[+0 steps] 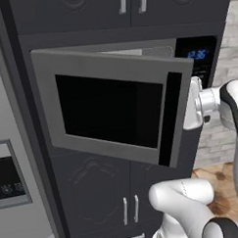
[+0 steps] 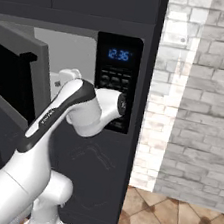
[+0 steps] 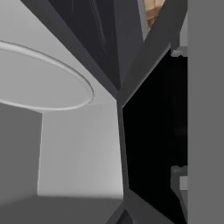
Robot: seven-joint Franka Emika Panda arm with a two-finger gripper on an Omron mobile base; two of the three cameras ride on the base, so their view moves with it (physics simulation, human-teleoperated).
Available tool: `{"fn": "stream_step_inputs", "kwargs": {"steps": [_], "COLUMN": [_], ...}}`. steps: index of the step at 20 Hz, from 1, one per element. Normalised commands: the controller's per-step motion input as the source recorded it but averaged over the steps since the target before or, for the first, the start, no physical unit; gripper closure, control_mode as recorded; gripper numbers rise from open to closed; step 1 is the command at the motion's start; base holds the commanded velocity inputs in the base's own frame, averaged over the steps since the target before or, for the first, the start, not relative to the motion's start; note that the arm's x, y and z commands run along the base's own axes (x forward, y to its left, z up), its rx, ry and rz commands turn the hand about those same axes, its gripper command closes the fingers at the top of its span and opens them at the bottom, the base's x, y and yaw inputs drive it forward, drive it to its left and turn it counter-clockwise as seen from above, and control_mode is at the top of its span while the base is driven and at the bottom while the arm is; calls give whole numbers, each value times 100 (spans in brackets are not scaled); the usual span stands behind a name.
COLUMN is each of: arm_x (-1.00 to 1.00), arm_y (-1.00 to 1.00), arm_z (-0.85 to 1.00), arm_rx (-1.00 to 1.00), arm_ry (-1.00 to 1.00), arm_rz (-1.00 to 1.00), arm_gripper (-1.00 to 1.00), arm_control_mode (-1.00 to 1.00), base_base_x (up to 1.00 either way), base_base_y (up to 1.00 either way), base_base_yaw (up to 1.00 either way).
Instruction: Place the sponge inside the microwave to prepare for sanitizing.
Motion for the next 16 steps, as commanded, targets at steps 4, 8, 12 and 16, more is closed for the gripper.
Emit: {"fn": "stream_step_inputs", "kwargs": {"steps": [4,8,12,16], "arm_x": [-22,-32,-42,-41], "arm_y": [12,11,11,9], "arm_z": [0,0,0,0], "arm_rx": [4,5,5,4], "arm_ry": [0,0,0,0], "arm_rz": [3,4,4,5], "arm_gripper": [-100,-100,-100,-100], "arm_control_mode": [-100,-100,-100,-100], "base_base_x": [0,0,0,0], "base_base_y": [0,0,0,0], "base_base_yaw": [0,0,0,0]}}
